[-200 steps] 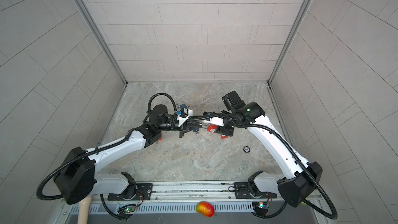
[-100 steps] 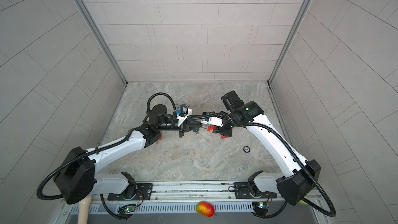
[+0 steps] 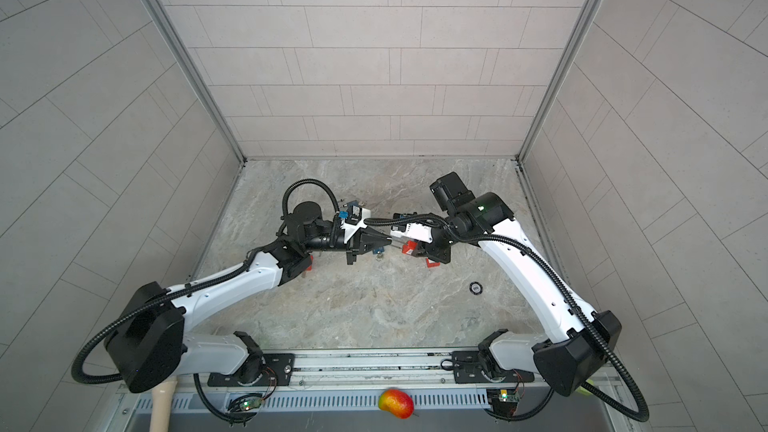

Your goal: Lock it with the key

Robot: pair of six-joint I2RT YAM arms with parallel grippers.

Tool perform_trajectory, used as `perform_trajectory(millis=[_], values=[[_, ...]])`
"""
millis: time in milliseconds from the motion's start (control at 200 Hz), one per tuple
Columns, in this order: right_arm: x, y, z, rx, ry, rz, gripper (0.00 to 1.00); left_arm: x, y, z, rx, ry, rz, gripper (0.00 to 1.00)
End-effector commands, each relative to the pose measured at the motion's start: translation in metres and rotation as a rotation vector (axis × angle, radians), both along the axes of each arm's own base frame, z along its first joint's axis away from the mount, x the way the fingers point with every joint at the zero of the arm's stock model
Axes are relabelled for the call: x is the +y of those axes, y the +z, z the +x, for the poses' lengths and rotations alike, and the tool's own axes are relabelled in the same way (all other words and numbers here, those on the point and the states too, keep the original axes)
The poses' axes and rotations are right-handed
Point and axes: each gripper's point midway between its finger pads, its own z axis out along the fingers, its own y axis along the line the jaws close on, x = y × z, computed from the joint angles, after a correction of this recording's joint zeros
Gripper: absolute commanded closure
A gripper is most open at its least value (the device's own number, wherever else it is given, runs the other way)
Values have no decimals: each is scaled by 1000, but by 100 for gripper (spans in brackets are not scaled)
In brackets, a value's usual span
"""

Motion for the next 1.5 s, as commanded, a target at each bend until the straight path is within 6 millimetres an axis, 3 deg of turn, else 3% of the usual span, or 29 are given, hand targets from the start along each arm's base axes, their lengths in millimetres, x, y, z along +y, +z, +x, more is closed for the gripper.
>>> perform_trajectory(millis=[0, 270, 550, 735, 871, 981, 1161, 1316, 1496], values=[[27, 25, -8, 25, 86, 144, 84, -6, -3, -12, -33, -25, -2, 100], [23, 18, 23, -159, 49, 45, 86, -8, -11, -17, -17, -46, 23, 100], [34, 21, 19, -138, 70, 111, 80, -11, -8, -3, 33, -13, -57, 100], [18, 13, 10, -89, 64, 37, 61, -10, 5, 11, 22, 1, -136, 100], [4, 19, 9, -58, -9, 26, 43, -9, 9, 17, 10, 3, -153, 100], [-8, 26, -2, 7, -24, 11, 37, -8, 13, 17, 4, 2, -165, 100], [-34, 34, -11, 55, -85, -9, 39, -7, 17, 14, 5, -17, -181, 100], [-60, 21, -8, 58, -137, -103, 43, -6, 19, 10, 5, -35, -183, 100], [-54, 12, -5, 92, -129, -82, 50, -6, 21, 7, 4, -41, -184, 100]])
